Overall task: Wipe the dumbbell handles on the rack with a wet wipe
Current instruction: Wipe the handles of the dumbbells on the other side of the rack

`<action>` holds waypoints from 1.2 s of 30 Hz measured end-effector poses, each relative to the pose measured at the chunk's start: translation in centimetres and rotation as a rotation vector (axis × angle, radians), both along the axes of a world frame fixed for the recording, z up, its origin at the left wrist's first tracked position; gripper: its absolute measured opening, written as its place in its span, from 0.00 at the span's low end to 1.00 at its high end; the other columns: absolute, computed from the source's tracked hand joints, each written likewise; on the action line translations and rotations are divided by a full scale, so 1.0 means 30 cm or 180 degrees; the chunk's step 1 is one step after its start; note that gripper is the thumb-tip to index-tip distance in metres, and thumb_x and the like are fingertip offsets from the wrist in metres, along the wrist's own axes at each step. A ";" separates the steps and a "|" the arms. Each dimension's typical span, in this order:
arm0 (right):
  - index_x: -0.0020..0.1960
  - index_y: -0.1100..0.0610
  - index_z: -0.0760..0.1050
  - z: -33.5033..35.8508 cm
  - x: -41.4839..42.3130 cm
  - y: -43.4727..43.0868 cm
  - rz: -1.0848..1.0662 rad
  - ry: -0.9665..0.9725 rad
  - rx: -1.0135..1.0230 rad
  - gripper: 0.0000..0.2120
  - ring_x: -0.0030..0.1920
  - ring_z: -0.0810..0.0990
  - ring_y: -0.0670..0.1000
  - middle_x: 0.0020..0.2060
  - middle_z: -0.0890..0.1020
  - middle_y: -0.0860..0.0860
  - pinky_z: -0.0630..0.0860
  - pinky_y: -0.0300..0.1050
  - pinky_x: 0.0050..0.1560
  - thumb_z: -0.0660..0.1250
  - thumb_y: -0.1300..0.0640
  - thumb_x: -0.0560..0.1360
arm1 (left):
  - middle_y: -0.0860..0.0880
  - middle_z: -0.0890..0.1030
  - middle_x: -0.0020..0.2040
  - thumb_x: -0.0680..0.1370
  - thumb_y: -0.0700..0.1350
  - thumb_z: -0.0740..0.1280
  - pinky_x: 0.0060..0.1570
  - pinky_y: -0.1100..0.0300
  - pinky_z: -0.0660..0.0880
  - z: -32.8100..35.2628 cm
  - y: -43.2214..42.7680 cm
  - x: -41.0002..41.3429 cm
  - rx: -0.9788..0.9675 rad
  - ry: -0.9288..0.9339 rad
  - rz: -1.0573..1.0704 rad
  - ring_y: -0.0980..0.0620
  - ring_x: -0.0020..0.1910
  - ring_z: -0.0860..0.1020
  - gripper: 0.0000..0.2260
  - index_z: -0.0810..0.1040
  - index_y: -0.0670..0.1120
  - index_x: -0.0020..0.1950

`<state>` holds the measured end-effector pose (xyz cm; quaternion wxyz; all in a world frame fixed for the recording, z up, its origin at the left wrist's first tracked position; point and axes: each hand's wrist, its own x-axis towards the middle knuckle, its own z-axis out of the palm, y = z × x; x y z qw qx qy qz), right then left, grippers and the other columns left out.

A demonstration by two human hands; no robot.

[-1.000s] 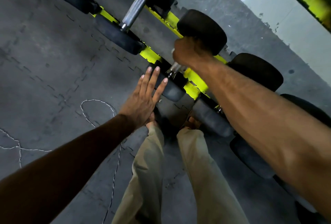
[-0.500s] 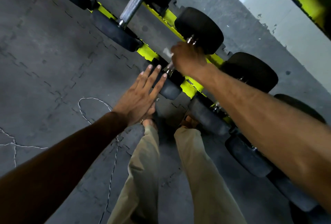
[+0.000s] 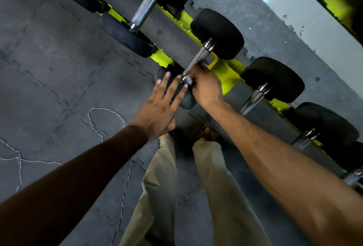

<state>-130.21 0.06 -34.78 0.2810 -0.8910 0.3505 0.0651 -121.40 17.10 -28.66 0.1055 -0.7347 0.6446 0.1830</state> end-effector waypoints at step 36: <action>0.46 0.54 0.78 -0.111 0.124 -0.055 -0.4526 -0.2150 0.3688 0.07 0.40 0.80 0.53 0.45 0.83 0.56 0.76 0.47 0.44 0.62 0.62 0.79 | 0.31 0.41 0.83 0.71 0.57 0.66 0.79 0.32 0.49 -0.048 0.020 -0.021 -0.0035 -0.0068 0.0022 0.27 0.82 0.41 0.52 0.40 0.39 0.85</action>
